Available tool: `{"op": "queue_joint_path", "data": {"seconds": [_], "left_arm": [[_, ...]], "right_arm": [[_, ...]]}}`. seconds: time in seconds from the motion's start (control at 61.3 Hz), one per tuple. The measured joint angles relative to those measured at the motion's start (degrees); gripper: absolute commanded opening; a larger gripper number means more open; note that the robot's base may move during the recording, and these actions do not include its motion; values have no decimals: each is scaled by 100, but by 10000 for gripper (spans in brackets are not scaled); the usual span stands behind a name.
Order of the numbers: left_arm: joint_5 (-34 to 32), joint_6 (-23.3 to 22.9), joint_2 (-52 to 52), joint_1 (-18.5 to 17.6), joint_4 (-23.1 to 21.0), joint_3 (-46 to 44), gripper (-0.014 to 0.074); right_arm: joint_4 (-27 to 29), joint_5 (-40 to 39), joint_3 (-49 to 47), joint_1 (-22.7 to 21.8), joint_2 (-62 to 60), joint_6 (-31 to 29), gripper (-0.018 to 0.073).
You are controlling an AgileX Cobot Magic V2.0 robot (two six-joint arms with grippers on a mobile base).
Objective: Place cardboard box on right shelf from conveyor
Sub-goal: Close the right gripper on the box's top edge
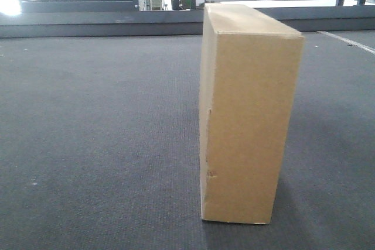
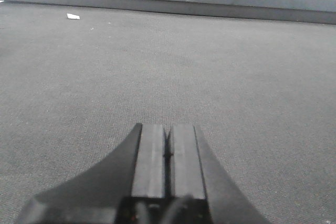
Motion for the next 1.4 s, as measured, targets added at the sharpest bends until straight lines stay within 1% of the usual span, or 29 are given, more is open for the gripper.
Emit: {"op": "queue_joint_path", "data": {"seconds": [0.245, 0.816, 1.403], "left_arm": [[0, 0, 0, 0, 0, 0, -116], [0, 0, 0, 0, 0, 0, -116], [0, 0, 0, 0, 0, 0, -115]], "right_arm": [[0, 27, 0, 151, 234, 13, 631], [53, 487, 0, 151, 531, 107, 631], [224, 705, 0, 151, 544, 145, 631]]}}
